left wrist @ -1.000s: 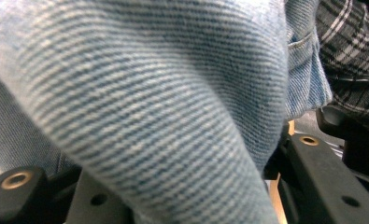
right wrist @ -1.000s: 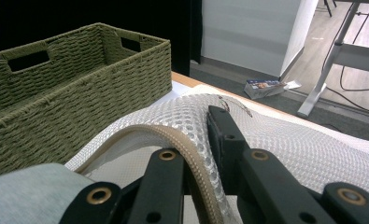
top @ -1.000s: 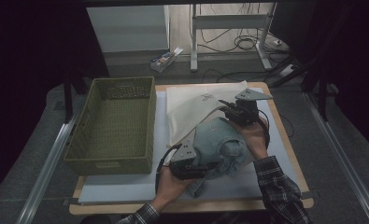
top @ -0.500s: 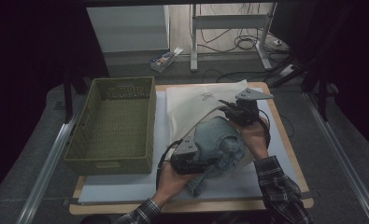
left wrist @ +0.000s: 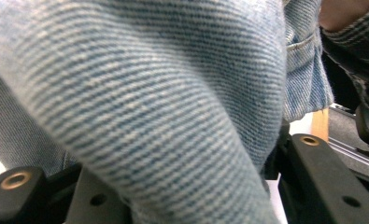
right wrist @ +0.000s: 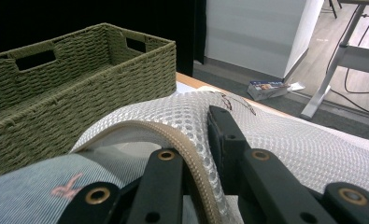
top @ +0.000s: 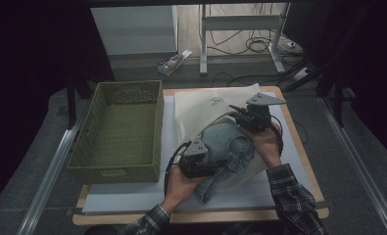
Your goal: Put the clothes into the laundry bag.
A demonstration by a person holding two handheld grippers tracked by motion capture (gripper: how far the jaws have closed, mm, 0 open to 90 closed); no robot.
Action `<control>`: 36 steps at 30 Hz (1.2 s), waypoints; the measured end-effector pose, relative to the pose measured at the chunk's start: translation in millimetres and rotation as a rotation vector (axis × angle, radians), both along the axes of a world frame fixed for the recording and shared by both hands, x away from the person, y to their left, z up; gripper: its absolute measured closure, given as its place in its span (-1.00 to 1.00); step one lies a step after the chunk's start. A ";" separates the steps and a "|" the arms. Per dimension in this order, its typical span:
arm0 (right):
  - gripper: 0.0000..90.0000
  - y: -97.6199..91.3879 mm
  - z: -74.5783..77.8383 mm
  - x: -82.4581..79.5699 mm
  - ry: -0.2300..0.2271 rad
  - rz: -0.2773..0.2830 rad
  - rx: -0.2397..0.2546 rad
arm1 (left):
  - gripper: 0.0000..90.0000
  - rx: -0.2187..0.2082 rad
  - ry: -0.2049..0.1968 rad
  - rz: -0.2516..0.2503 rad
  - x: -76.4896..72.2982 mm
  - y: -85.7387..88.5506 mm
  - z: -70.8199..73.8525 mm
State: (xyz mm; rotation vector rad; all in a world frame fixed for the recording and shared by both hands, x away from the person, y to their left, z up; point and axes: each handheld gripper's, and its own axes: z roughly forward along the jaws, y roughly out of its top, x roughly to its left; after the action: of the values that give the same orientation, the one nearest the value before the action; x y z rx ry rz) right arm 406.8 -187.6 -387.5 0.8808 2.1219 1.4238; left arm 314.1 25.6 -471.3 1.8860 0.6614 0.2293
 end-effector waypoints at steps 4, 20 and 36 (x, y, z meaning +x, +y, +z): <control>0.80 0.7 -0.2 -0.3 0.000 0.001 -0.002 | 0.15 0.001 0.013 0.024 3.4 2.7 0.4; 0.79 2.8 -1.3 -0.6 0.006 0.005 -0.006 | 0.15 0.017 0.059 0.105 16.1 3.0 6.4; 0.79 3.0 -1.4 -0.9 0.006 0.004 -0.004 | 0.15 0.066 0.064 0.162 27.9 -4.6 14.2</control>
State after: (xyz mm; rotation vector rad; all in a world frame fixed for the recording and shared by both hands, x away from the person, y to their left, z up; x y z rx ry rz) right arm 405.9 -184.6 -388.9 0.8807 2.1314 1.4199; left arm 342.0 21.0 -457.1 1.9108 0.8613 0.2985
